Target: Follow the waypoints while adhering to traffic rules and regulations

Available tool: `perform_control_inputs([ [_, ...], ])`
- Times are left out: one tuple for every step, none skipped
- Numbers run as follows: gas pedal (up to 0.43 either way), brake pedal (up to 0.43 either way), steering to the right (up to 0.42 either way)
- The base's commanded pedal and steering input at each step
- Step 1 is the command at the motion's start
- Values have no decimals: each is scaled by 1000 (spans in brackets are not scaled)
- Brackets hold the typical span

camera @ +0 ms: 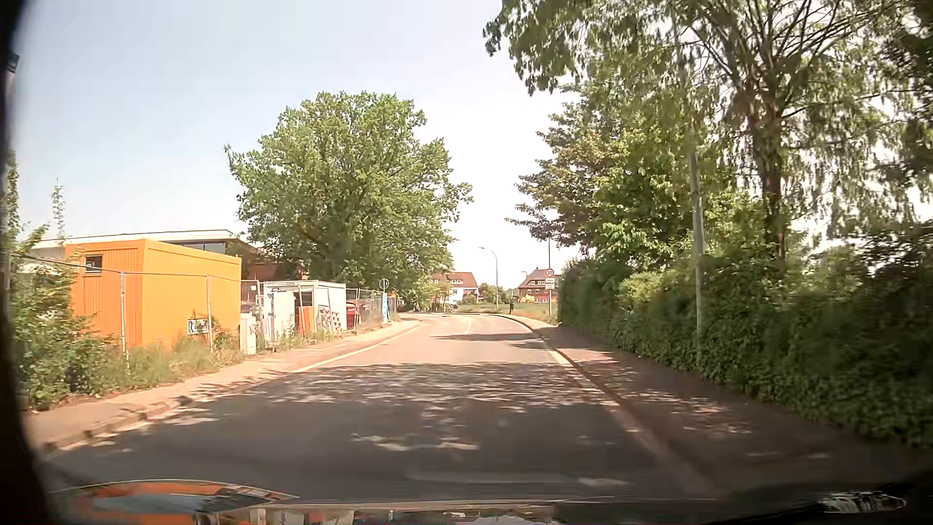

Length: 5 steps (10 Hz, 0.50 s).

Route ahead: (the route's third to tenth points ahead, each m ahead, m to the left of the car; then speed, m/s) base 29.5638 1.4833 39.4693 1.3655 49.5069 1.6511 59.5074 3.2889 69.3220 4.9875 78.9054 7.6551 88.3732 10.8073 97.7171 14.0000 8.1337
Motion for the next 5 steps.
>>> perform_control_inputs([
  [150, 0, -1],
  [150, 0, -1],
  [150, 0, 0],
  [150, 0, 0],
  [150, 0, 0],
])
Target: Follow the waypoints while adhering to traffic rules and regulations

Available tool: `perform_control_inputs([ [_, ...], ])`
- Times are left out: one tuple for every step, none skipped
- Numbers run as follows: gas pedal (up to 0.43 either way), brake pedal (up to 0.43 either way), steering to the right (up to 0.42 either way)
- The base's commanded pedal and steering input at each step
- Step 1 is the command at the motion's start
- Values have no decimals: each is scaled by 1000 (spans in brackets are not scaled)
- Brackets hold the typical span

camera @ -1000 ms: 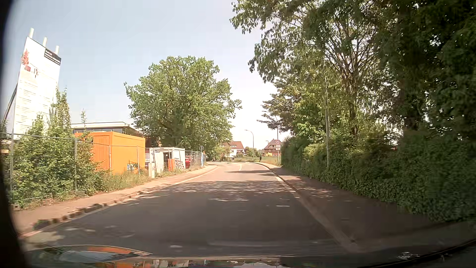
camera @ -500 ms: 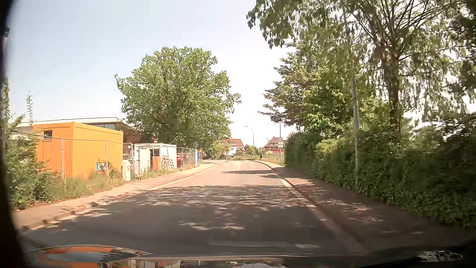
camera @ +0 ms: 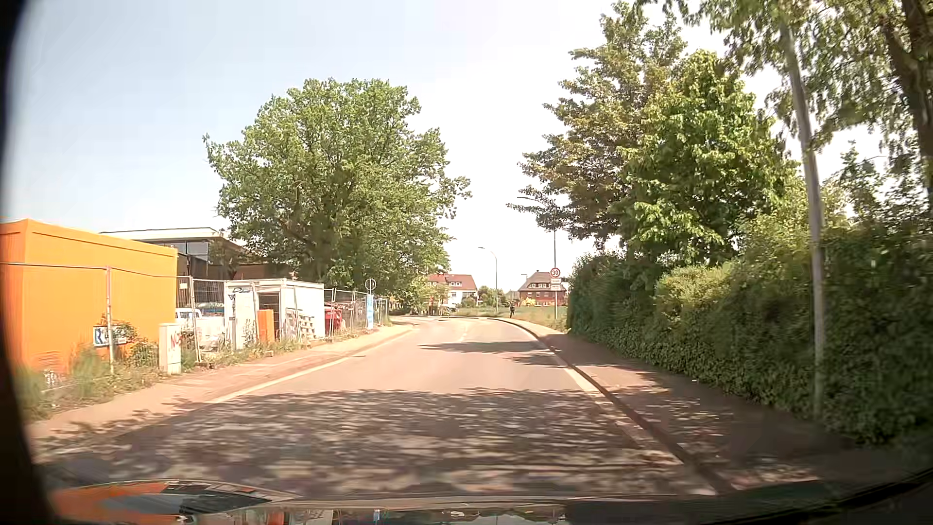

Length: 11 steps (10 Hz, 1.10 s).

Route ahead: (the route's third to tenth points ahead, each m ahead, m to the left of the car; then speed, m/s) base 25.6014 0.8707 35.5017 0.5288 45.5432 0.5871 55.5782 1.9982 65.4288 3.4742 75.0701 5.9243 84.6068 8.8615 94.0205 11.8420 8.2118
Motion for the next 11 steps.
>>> perform_control_inputs([
  [150, 0, 1],
  [150, 0, 1],
  [150, 0, 3],
  [150, 0, 3],
  [150, 0, 3],
  [150, 0, 3],
  [150, 0, 3],
  [150, 0, 3],
  [150, 0, 3],
  [150, 0, 3],
  [150, 0, 2],
])
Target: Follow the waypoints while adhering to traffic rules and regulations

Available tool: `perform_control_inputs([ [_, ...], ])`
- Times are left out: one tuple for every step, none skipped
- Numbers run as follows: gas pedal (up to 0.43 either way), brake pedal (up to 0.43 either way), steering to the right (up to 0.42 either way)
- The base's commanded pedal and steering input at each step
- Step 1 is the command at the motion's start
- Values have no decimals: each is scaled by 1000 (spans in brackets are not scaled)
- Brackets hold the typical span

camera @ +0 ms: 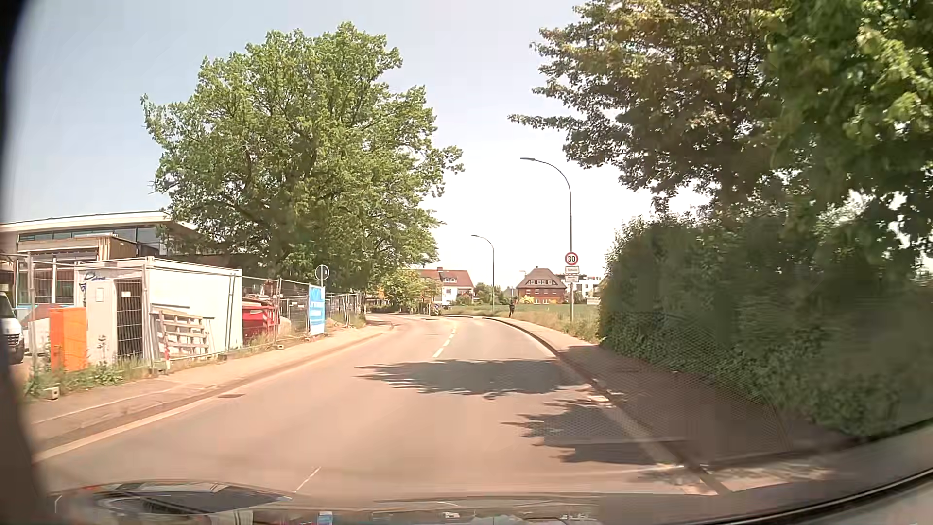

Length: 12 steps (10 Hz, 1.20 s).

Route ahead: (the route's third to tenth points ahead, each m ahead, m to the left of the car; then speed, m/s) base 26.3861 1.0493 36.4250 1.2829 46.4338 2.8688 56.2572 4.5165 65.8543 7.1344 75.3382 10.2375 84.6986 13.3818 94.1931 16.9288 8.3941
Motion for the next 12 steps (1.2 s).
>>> perform_control_inputs([
  [150, 0, 2],
  [150, 0, 1],
  [150, 0, 1],
  [150, 0, 0],
  [150, 0, 0],
  [150, 0, 0],
  [150, 0, -1],
  [150, 0, 0],
  [150, 0, -1],
  [150, 0, -3],
  [150, 0, -3],
  [150, 0, -3],
])
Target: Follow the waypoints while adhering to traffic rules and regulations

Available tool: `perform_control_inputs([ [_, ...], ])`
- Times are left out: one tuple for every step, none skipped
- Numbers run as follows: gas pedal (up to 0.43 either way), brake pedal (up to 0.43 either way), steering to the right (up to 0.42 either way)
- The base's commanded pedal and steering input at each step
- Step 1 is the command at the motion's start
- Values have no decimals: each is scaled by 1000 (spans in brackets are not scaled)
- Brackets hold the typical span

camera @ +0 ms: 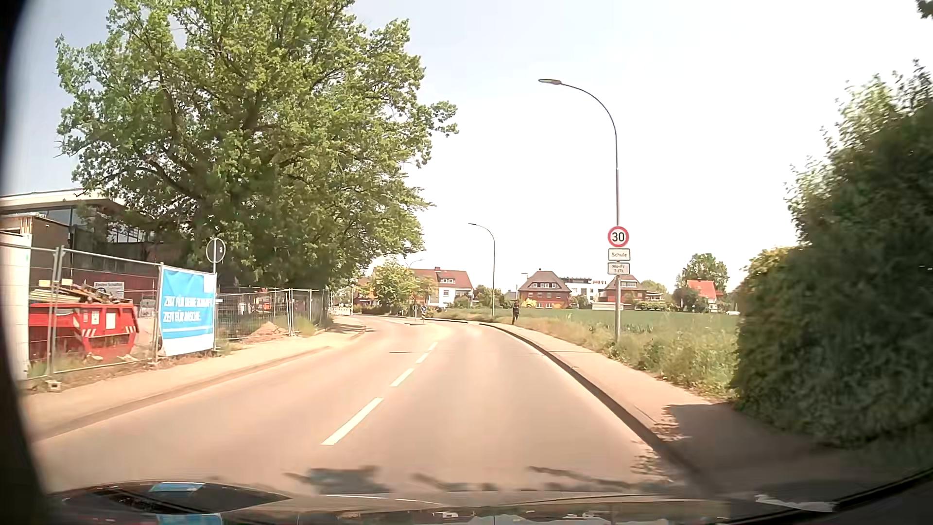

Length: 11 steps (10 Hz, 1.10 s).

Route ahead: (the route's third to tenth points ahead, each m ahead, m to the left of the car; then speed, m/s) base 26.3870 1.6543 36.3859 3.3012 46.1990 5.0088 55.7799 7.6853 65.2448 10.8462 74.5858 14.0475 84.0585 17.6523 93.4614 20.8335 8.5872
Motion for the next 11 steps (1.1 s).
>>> perform_control_inputs([
  [150, 0, -3],
  [150, 0, -4],
  [150, 0, -4],
  [150, 0, -5],
  [150, 0, -5],
  [150, 0, -6],
  [150, 0, -6],
  [150, 0, -6],
  [150, 0, -6],
  [150, 0, -6],
  [150, 0, -6],
])
